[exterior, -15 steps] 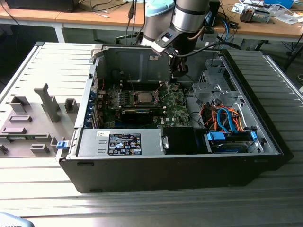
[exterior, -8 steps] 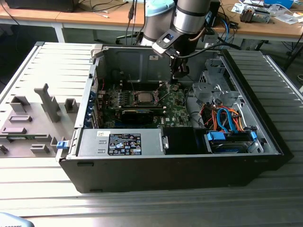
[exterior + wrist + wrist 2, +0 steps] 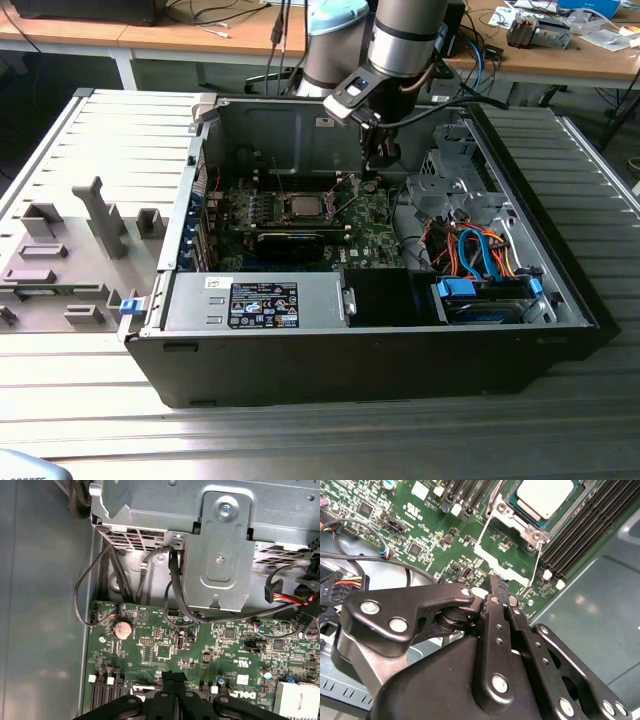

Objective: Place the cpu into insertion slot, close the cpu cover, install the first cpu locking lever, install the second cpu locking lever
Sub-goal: 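Close the cpu cover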

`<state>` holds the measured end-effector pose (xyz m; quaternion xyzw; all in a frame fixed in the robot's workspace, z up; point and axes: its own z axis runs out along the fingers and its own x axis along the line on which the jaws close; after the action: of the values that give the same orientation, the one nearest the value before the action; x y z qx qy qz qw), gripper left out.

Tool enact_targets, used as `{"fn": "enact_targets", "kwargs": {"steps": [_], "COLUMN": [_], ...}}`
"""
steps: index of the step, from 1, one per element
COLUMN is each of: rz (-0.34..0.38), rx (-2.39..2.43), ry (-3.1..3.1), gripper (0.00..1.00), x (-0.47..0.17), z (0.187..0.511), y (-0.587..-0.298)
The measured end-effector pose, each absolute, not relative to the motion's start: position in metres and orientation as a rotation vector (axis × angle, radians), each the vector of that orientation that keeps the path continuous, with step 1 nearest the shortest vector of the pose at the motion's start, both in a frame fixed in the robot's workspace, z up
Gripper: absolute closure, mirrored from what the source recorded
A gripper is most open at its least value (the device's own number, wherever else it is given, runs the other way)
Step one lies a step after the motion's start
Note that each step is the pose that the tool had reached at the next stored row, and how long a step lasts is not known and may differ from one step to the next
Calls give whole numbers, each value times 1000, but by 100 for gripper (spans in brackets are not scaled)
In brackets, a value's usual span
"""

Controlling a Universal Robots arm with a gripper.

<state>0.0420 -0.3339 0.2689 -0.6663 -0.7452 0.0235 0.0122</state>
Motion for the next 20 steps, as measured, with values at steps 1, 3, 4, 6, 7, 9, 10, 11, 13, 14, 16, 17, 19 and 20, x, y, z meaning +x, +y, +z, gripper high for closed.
{"fn": "enact_targets", "kwargs": {"steps": [1,3,4,6,7,9,10,11,13,14,16,17,19,20], "rz": [73,69,63,58,57,56,56,56,56,56,56,55,52,50], "rx": [-2077,-2075,-2073,-2071,-2071,-2070,-2069,-2069,-2069,-2069,-2069,-2069,-2071,-2072], "ry": [-2323,-2321,-2319,-2316,-2316,-2316,-2316,-2317,-2317,-2317,-2317,-2317,-2319,-2320], "gripper": [89,89,89,89,89,89,89,89,89,89,89,89,89,89], "x": [43,44,44,45,45,45,45,45,45,45,44,42,38,36], "z": [267,265,264,261,259,255,254,252,249,249,249,249,250,250], "y": [-332,-331,-330,-329,-329,-329,-329,-329,-329,-329,-329,-329,-329,-329]}}
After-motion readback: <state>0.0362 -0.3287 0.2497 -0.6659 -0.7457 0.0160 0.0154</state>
